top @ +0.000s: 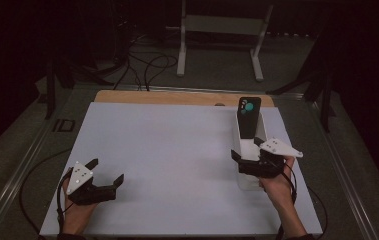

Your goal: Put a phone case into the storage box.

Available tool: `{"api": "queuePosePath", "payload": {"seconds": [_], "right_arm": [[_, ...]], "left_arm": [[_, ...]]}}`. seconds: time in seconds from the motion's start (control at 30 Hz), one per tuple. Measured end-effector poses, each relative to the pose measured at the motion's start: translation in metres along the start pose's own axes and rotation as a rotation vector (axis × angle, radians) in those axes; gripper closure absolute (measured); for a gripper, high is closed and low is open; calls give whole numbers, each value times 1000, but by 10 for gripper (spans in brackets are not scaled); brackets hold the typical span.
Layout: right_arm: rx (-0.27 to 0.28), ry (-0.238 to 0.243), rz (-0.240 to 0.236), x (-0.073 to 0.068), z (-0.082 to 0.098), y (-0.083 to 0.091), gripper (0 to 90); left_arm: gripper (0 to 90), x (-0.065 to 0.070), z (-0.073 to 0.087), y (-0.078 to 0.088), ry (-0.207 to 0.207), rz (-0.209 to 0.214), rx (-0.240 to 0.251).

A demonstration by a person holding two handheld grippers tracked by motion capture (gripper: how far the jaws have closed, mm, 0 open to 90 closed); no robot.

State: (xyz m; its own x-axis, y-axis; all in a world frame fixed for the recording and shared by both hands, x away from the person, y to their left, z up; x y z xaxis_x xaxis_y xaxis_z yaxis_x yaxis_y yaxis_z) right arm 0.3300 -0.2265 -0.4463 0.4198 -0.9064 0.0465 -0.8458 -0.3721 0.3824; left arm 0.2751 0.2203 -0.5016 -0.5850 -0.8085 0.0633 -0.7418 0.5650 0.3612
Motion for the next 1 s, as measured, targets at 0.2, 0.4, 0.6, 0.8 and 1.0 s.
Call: {"api": "queuePosePath", "payload": {"seconds": [0.2, 0.4, 0.6, 0.8, 1.0], "right_arm": [[43, -6, -33, -12, 19, 11, 81], [69, -22, -48, -13, 30, 15, 81], [109, -30, -56, -12, 44, 21, 89], [122, -24, -47, -10, 51, 27, 89], [118, -11, -50, -10, 53, 27, 89]], "left_arm": [[0, 3, -4, 4, -7, 22, 35], [0, 5, -5, 4, -15, 30, 43], [0, 6, -6, 5, -20, 33, 50], [0, 7, -5, 5, -26, 31, 45], [0, 9, -4, 2, -36, 32, 33]]}}
Point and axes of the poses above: each handheld gripper's, and its own axes: y roughly backward along the jaws, z roughly out of its underside, x roughly to its right, the point moved 5 cm from there along -y, roughly forward along the jaws, and after that the axes turned 7 degrees about z, right-handed, at the moved point
